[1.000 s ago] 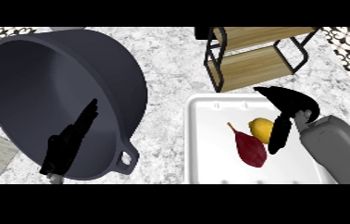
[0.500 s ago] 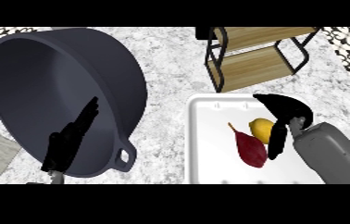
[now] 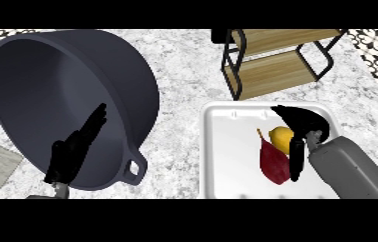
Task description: Pick the lemon from the tray and place it in the tiered shelf
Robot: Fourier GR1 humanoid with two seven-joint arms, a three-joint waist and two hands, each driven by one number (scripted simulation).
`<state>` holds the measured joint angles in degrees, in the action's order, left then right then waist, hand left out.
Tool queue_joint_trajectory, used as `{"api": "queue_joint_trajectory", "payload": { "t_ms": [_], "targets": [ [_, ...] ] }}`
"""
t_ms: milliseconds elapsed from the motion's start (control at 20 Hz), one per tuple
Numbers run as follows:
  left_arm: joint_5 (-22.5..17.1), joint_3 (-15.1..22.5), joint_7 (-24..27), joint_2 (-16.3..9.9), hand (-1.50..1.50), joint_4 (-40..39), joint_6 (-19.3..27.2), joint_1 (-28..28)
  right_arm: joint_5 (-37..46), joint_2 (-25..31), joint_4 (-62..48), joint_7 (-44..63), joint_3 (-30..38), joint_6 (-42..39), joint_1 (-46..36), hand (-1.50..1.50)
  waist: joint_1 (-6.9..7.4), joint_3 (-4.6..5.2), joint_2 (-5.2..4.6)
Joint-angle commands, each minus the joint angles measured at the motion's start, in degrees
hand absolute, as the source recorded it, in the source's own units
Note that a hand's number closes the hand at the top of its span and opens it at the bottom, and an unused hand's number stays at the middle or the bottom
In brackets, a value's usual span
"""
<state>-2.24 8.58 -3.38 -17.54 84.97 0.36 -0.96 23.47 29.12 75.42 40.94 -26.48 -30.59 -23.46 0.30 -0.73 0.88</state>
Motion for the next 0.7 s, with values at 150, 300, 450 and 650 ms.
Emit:
{"api": "queue_joint_trajectory", "payload": {
  "t_ms": [150,300,450,650],
  "targets": [
    [1.88,0.88,-1.15,3.23,0.00,-4.24,0.59,1.32,3.23,-1.58,-5.78,-8.50,0.76,1.69,1.76,1.50,-0.18,0.70,-1.03],
    [2.11,0.37,-1.16,3.45,0.00,-4.00,0.41,1.79,5.91,-2.59,-6.69,-13.48,-0.69,3.80,2.31,1.50,-0.09,0.69,-1.07],
    [1.78,-1.07,2.09,2.64,0.00,-5.88,-1.50,-0.10,5.91,-3.20,-5.91,-12.95,1.77,2.19,0.42,1.50,-0.09,0.74,-1.00],
    [2.12,-1.65,-0.20,4.01,0.00,-7.45,-1.44,4.66,9.15,-3.47,-3.53,-13.23,1.82,4.47,2.03,1.50,-0.53,0.74,-0.97]
  ]
}}
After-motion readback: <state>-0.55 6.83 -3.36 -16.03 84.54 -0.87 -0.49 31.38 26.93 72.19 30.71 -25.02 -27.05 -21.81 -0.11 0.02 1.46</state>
